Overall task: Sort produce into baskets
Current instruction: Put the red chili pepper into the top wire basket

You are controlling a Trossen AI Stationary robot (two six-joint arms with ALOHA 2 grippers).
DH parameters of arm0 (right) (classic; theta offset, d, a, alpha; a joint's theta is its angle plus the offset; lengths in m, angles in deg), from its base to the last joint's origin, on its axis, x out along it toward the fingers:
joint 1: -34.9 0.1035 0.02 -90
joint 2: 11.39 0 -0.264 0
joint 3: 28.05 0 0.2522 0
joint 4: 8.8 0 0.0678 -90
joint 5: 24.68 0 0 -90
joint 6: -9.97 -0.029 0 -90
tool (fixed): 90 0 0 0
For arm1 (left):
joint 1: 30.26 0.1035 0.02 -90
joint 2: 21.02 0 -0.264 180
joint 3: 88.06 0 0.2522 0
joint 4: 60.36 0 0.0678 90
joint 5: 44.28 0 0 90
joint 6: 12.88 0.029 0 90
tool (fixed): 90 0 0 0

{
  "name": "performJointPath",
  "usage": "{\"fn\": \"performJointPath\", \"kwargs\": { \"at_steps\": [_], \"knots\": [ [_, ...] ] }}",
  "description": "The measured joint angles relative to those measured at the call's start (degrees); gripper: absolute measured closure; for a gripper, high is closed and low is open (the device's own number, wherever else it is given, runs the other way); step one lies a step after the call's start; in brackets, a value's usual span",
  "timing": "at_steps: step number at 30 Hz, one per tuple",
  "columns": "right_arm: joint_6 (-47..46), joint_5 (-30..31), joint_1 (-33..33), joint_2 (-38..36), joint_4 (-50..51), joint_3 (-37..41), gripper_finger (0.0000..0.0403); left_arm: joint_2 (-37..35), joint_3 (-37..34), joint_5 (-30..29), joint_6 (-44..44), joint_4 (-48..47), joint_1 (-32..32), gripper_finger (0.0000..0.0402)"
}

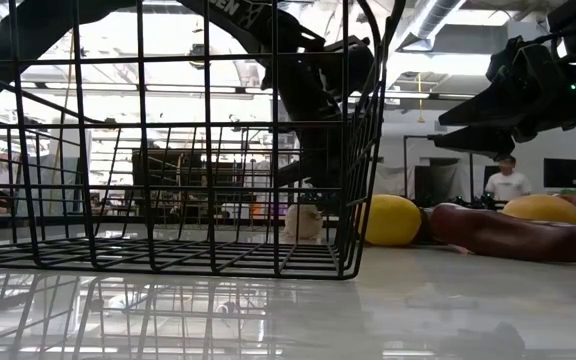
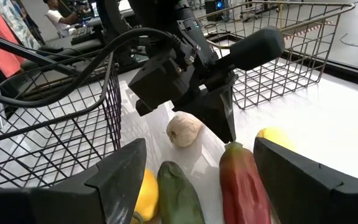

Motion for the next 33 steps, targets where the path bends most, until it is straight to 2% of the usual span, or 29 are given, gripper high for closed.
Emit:
{"fn": "performJointPath", "kwargs": {
  "at_steps": [6,15,22,29,33],
  "knots": [
    [-0.02,0.00,0.00,0.00,0.00,0.00,0.0079,-0.78,-0.02,-0.59,0.51,0.39,0.11,0.0401],
    [-0.01,0.03,0.00,0.00,-0.02,0.00,0.0079,-6.13,0.00,-2.15,2.23,0.14,0.09,0.0401],
    [0.37,0.07,0.00,-0.02,-0.70,0.00,0.0079,-11.52,0.00,-9.47,4.06,-2.81,-0.07,0.0401],
    [0.48,0.09,0.00,-0.02,-0.81,0.00,0.0079,-16.59,0.02,-16.76,-1.42,-10.37,1.90,0.0401],
    [0.48,0.09,0.00,-0.02,-0.47,0.00,0.0079,-20.55,0.02,-16.68,-6.98,-13.14,3.96,0.0401]
  ]
}}
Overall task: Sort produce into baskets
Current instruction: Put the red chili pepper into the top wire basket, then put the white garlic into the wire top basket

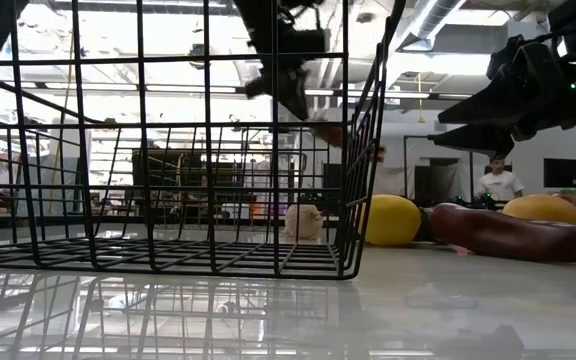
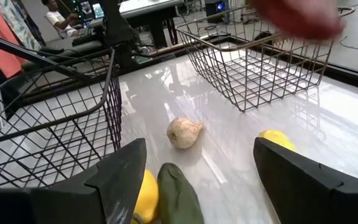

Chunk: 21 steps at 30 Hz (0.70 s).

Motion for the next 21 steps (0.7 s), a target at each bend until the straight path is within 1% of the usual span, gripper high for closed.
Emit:
{"fn": "performJointPath", "kwargs": {
  "at_steps": [4,8,12,16,21],
  "knots": [
    [0.00,0.02,0.00,0.00,0.18,0.00,0.0079,-4.11,-0.13,2.18,-4.72,-2.50,2.75,0.0401],
    [0.00,0.04,0.00,0.00,0.19,0.00,0.0079,-5.76,-0.20,4.30,-12.37,-11.49,7.42,0.0401],
    [-0.01,0.04,0.00,0.00,0.10,0.00,0.0079,-5.77,-0.58,9.63,-20.54,-19.29,12.54,0.0393],
    [-0.02,0.07,0.00,0.00,0.08,0.00,0.0079,-5.68,-3.10,10.22,-25.39,-20.40,15.57,0.0360],
    [-0.02,0.09,0.00,0.00,0.09,0.00,0.0079,-5.74,-4.94,9.62,-25.80,-19.71,16.36,0.0283]
  ]
}}
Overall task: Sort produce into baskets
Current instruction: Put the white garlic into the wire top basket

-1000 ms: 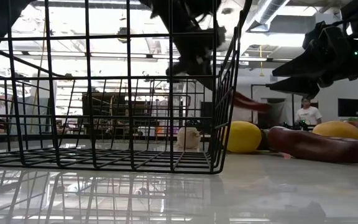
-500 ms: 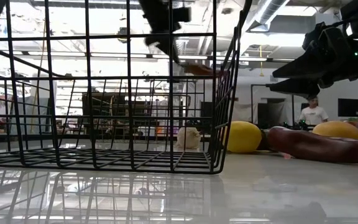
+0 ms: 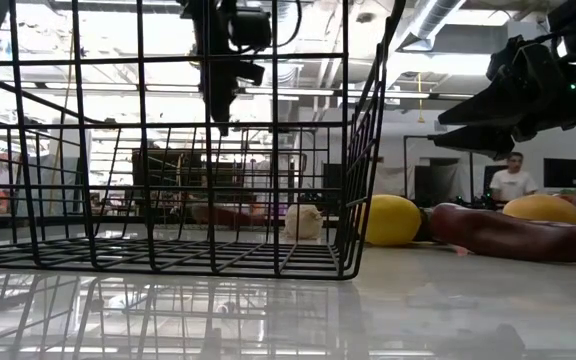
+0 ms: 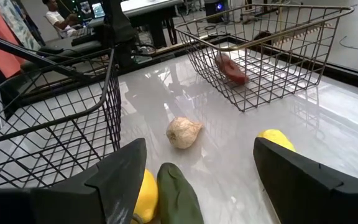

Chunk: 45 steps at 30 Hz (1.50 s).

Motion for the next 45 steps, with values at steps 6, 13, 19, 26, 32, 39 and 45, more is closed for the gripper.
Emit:
{"fn": "performJointPath", "kwargs": {
  "at_steps": [6,13,19,26,32,39,45],
  "knots": [
    [0.01,0.04,0.00,0.00,-0.02,0.00,0.0079,0.04,0.02,5.11,7.88,5.22,-3.33,0.0210],
    [-0.02,0.04,0.00,0.00,0.09,0.00,0.0079,0.09,-3.00,13.28,30.75,14.56,-11.88,0.0206],
    [-0.02,0.04,0.00,0.00,0.39,0.00,0.0079,0.30,-9.60,11.08,39.12,25.63,-17.73,0.0207],
    [-0.02,0.04,-0.01,0.02,0.38,0.00,0.0079,0.24,-14.48,13.65,43.51,31.80,-19.67,0.0207],
    [-0.03,0.04,-1.26,0.02,0.29,0.00,0.0079,0.98,-14.97,19.39,38.71,32.54,-19.69,0.0207],
    [-0.15,-0.02,-2.13,0.00,0.15,0.04,0.0079,6.84,-14.96,19.61,43.54,31.70,-19.83,0.0207],
    [-0.48,-0.13,-2.12,0.13,0.96,0.04,0.0079,9.09,-15.08,17.14,50.53,33.53,-21.25,0.0207]
  ]
}}
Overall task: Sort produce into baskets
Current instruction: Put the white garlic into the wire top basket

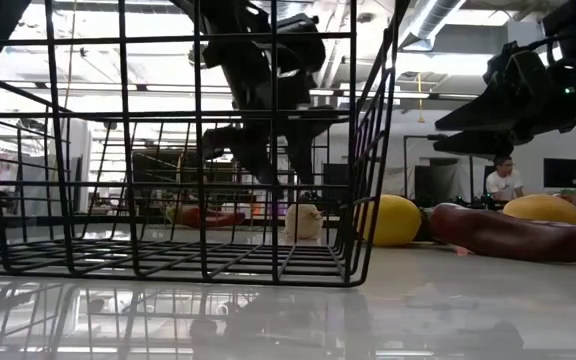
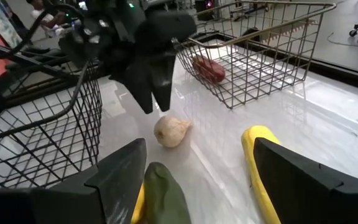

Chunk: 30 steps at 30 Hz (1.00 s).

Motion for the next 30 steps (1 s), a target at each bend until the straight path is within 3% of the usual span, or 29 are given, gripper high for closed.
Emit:
{"fn": "performJointPath", "kwargs": {
  "at_steps": [8,15,23,30],
  "knots": [
    [0.02,0.00,-0.04,0.26,0.44,0.01,0.0079,0.50,0.11,-1.02,10.14,-0.70,-0.30,0.0207],
    [0.02,-0.02,-0.02,0.26,0.35,0.02,0.0079,1.41,0.11,5.50,1.71,1.60,0.95,0.0203],
    [0.00,-0.04,-0.02,0.26,0.49,0.00,0.0079,3.43,0.13,5.94,2.09,1.81,1.07,0.0143],
    [-0.06,-0.07,-0.02,0.24,0.42,0.00,0.0079,6.99,0.13,1.06,2.79,3.74,1.21,0.0106]
  ]
}}
